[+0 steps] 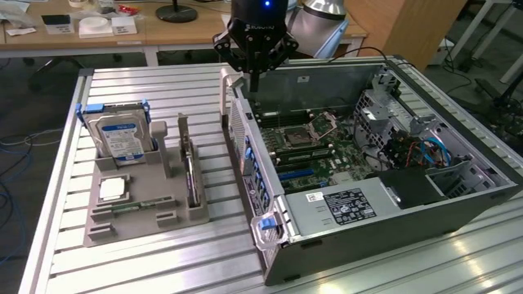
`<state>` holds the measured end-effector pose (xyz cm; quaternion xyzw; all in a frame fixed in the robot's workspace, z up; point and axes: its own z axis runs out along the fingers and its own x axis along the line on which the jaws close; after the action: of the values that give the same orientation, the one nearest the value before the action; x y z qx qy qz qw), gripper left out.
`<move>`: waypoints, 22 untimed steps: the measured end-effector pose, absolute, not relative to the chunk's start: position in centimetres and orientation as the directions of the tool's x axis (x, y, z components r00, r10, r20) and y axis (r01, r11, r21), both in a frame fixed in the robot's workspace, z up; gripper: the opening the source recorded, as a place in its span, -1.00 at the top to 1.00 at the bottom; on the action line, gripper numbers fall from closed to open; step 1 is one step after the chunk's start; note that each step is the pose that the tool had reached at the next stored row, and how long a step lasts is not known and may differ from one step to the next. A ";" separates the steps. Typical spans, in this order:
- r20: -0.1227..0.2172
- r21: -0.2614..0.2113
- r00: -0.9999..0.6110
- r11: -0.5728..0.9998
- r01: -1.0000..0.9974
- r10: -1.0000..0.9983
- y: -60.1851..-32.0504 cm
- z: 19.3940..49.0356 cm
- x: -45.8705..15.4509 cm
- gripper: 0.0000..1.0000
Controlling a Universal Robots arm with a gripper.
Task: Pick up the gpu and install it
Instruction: 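Reach for the gpu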
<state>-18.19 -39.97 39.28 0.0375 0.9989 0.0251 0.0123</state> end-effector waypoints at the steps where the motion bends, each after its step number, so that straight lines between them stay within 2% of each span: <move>1: -0.023 0.051 -0.997 0.996 0.074 0.075 -40.0 39.3 -18.3 0.79; 22: -0.023 0.051 -0.997 0.996 0.074 0.075 -40.0 39.2 -19.7 0.79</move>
<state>-19.72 -39.99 39.23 0.0375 0.9989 0.0251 0.0124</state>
